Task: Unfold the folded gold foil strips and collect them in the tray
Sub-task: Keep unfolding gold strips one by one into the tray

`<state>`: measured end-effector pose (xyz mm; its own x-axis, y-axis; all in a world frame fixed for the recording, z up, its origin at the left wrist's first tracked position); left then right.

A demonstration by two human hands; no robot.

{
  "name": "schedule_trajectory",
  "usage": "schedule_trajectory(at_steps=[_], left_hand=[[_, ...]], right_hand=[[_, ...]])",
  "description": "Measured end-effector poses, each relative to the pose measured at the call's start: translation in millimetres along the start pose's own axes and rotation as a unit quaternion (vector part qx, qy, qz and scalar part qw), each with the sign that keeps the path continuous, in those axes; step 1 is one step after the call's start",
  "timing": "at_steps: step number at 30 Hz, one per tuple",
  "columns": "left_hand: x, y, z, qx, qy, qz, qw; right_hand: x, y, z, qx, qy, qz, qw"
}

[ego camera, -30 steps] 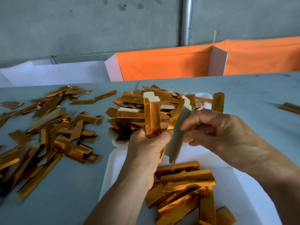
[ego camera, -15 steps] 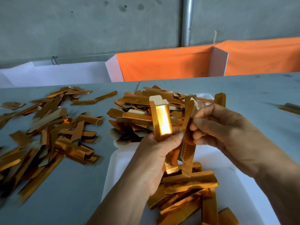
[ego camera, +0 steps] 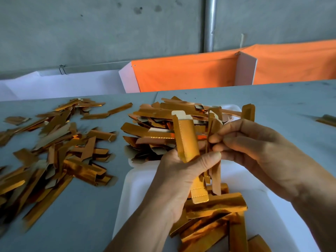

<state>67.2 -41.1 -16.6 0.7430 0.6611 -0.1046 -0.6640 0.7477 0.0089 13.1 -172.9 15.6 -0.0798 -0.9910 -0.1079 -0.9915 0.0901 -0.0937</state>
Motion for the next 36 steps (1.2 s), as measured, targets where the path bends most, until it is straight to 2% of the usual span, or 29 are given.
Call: schedule_trajectory(at_steps=[4, 8, 11, 13, 15, 19, 23, 27, 31, 34, 36], left_hand=[[5.2, -0.9, -5.2, 0.018, -0.006, 0.067, 0.998], [5.4, -0.5, -9.1, 0.044, -0.010, 0.085, 0.995], [3.8, 0.2, -7.1, 0.050, -0.018, 0.079, 0.996], [-0.2, 0.7, -4.1, 0.043, -0.032, 0.065, 0.996], [-3.3, 1.4, -1.4, 0.031, -0.045, 0.058, 0.997], [-1.6, 1.8, -1.1, 0.022, -0.079, 0.071, 0.994], [-3.3, 1.5, -2.1, 0.020, -0.104, 0.053, 0.993], [-0.6, 1.1, -3.0, 0.026, -0.076, 0.064, 0.995], [4.0, 0.4, -4.5, 0.038, -0.049, 0.071, 0.996], [-1.9, 0.4, -3.4, 0.041, -0.051, 0.048, 0.997], [-3.2, 0.8, -3.6, 0.042, -0.057, 0.060, 0.996]], right_hand=[[0.6, -0.7, 2.5, -0.023, -0.033, -0.009, 0.999], [9.5, 1.2, 0.9, -0.031, -0.067, 0.041, 0.996], [21.9, 4.9, 2.8, -0.069, 0.002, 0.095, 0.993], [16.2, 4.0, 6.2, -0.105, 0.036, 0.059, 0.992], [0.1, 1.7, 11.0, -0.131, 0.012, -0.005, 0.991], [-7.3, -1.8, 17.5, -0.132, -0.010, -0.013, 0.991], [-5.5, -2.1, 22.9, -0.123, -0.006, 0.028, 0.992], [-5.4, -1.1, 14.1, -0.075, 0.084, 0.077, 0.991], [-2.2, -2.1, 9.2, -0.053, 0.182, 0.161, 0.968], [-4.2, -3.6, 9.1, -0.026, 0.210, 0.196, 0.958], [-5.6, -3.5, 8.6, -0.009, 0.235, 0.217, 0.947]])
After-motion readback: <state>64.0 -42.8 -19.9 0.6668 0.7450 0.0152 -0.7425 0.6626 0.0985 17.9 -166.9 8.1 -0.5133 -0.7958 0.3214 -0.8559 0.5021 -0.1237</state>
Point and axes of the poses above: each hand's wrist, its own y-axis away from the middle knuckle, its own x-axis out of the back of the hand, z = x × y, the point moved 6 cm from there along -y, towards the middle knuckle, and after that the axes turned 11 degrees about -z, right-handed, at the moved point
